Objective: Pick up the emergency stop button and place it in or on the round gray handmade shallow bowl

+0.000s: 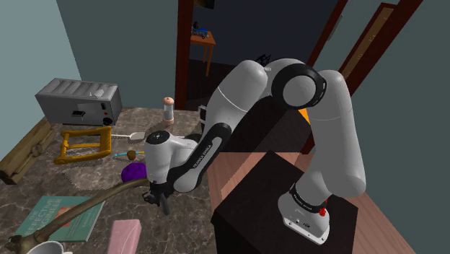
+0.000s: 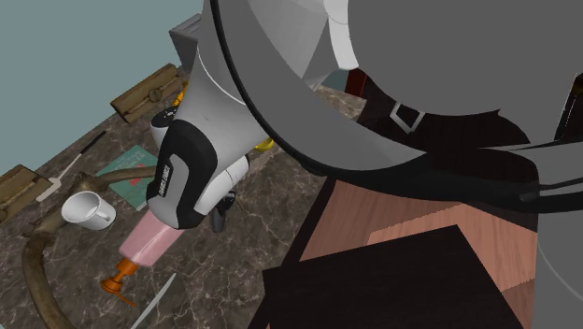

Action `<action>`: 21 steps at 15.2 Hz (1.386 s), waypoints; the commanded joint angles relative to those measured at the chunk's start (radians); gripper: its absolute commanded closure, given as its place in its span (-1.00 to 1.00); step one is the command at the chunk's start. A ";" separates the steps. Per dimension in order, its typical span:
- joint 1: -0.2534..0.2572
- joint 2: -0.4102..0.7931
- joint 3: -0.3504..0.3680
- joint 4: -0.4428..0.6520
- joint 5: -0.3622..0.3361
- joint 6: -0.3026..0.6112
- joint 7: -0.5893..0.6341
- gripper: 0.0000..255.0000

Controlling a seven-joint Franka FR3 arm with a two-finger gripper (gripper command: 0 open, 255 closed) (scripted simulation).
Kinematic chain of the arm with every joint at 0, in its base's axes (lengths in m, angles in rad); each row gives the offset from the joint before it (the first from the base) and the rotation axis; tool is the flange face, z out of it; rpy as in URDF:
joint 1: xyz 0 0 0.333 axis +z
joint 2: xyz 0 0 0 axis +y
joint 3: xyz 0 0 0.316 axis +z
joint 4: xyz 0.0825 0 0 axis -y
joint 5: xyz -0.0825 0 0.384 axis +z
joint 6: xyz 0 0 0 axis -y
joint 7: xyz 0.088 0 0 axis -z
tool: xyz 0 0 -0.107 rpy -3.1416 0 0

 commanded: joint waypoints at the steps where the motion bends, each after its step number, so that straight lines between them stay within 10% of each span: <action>1: 0.000 0.000 0.000 0.000 0.000 0.000 0.000 1.00; 21: -0.054 -0.170 0.069 -0.045 0.066 -0.124 -0.035 1.00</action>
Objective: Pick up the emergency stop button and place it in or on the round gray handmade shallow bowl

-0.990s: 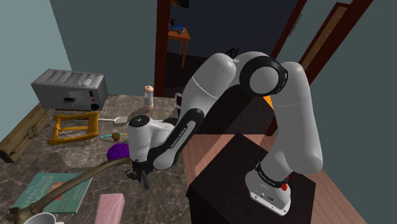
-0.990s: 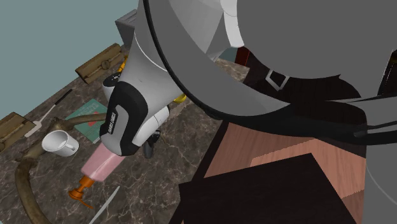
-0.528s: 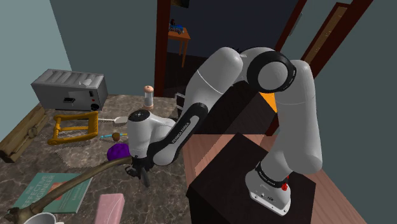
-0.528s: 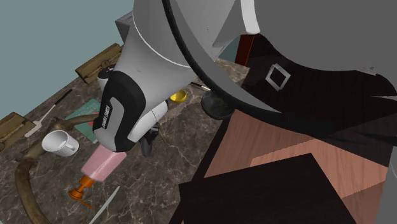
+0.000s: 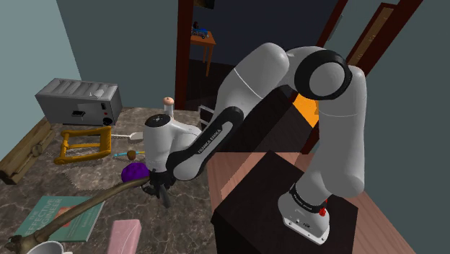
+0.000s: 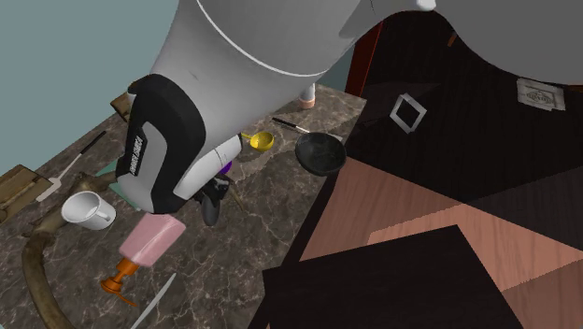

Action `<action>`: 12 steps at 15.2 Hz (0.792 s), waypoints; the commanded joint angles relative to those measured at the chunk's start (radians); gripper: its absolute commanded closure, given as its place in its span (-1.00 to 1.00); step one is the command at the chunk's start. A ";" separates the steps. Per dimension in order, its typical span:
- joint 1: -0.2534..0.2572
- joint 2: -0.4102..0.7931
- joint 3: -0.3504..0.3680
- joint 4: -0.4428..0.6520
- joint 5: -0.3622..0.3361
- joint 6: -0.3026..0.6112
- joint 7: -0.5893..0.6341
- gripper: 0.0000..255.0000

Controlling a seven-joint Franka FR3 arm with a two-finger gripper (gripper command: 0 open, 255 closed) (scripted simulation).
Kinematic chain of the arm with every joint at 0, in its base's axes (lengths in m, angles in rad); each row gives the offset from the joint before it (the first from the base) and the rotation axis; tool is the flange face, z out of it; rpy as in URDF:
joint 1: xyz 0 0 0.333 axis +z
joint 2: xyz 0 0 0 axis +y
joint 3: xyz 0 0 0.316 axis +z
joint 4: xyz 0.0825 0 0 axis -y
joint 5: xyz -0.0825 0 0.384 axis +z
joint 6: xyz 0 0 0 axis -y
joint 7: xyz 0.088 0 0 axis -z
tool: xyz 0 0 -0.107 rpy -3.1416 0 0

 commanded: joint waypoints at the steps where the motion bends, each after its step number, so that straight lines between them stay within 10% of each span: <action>1: -0.009 -0.022 0.009 0.002 0.011 -0.024 -0.009 1.00; 12: -0.043 -0.143 0.053 -0.001 0.073 -0.137 -0.043 1.00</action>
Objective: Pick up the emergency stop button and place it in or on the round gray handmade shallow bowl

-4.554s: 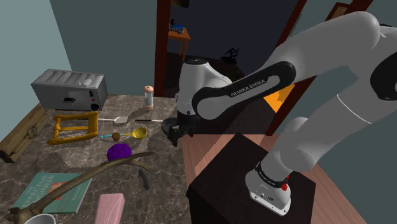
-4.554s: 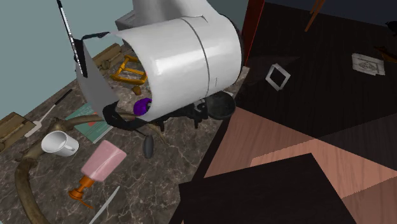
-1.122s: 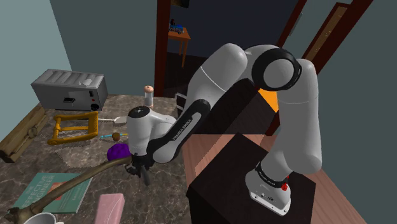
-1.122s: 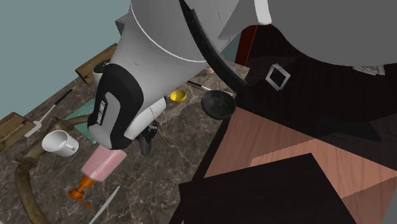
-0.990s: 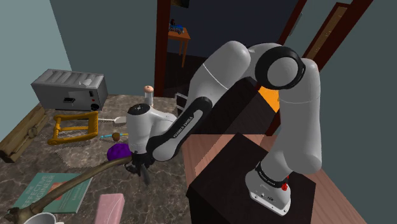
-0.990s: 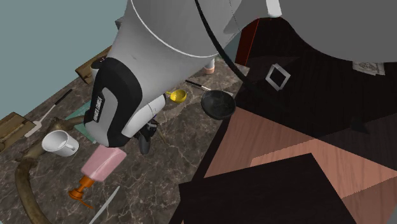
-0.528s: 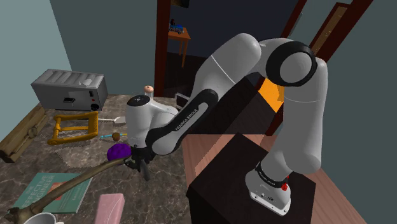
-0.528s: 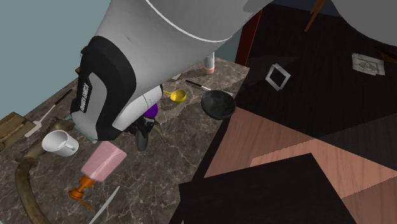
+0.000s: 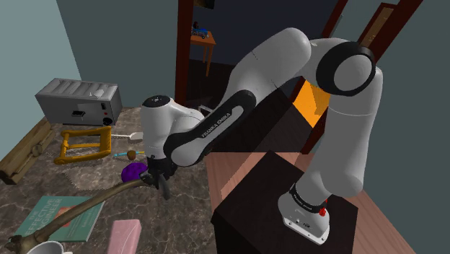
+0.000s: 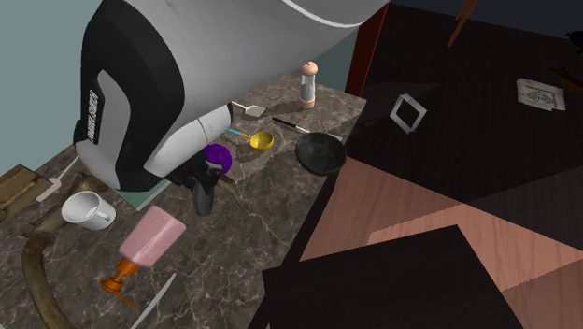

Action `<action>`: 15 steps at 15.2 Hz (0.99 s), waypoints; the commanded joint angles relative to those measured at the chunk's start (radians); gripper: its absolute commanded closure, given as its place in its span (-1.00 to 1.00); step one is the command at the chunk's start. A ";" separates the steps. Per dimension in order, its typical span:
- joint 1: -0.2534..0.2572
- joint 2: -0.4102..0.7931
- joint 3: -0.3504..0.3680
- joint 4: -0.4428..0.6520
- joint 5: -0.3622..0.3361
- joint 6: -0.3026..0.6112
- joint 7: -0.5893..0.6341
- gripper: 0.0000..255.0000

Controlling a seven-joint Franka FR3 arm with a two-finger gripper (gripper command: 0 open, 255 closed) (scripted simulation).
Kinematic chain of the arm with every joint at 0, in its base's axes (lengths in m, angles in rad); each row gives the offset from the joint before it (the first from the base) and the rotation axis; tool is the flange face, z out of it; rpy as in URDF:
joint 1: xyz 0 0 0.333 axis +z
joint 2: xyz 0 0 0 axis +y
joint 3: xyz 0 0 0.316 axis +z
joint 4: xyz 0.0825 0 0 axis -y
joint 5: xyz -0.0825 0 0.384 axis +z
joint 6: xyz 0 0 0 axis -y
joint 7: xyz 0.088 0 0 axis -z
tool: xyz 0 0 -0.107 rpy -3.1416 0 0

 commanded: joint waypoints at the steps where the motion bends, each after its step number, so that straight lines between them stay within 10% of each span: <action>1: -0.007 -0.024 0.008 0.000 0.013 -0.023 -0.007 1.00; 15: -0.223 -0.116 -0.058 -0.068 0.071 -0.052 -0.322 1.00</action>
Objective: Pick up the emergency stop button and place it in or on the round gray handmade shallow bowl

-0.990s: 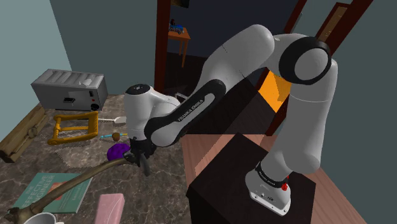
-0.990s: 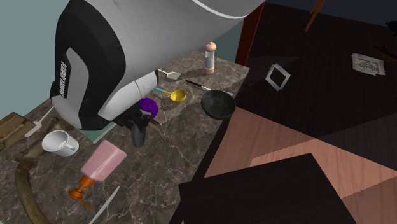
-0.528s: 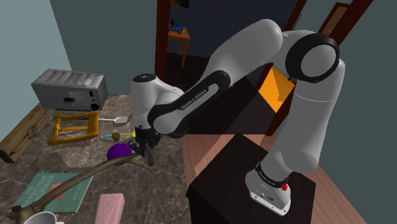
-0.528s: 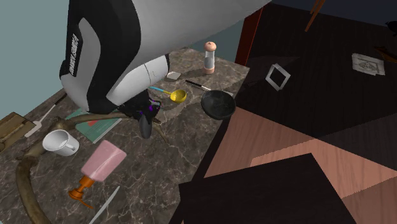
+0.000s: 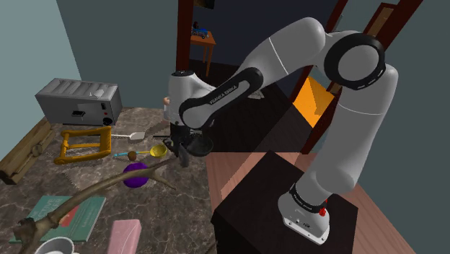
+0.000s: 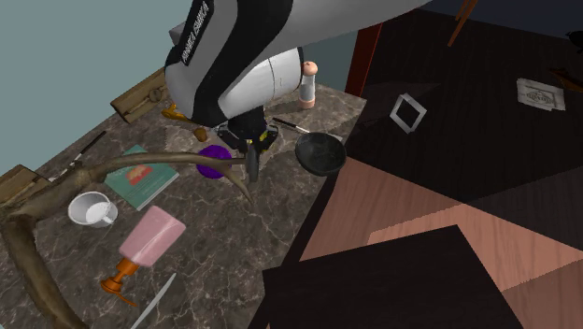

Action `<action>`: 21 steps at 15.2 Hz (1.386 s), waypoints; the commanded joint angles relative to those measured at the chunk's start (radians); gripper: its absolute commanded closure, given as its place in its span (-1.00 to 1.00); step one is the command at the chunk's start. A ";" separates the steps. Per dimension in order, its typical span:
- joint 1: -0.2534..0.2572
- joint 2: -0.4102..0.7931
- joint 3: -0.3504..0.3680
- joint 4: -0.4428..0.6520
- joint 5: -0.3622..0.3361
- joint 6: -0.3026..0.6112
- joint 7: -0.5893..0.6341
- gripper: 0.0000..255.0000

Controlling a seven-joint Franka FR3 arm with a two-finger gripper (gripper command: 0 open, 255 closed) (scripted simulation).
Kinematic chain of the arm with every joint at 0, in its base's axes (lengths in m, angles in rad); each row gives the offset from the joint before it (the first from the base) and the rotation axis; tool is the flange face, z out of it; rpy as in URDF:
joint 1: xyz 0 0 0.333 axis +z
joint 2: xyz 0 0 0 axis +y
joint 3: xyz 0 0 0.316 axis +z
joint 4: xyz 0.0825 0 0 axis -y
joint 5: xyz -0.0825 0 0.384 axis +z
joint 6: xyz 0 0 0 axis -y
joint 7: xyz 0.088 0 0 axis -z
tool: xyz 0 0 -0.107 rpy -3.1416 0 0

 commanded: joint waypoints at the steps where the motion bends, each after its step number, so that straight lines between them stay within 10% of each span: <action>1: -0.035 -0.002 -0.018 -0.001 0.003 -0.007 -0.053 1.00; 21: -0.252 0.122 -0.152 0.172 -0.018 -0.068 -0.395 1.00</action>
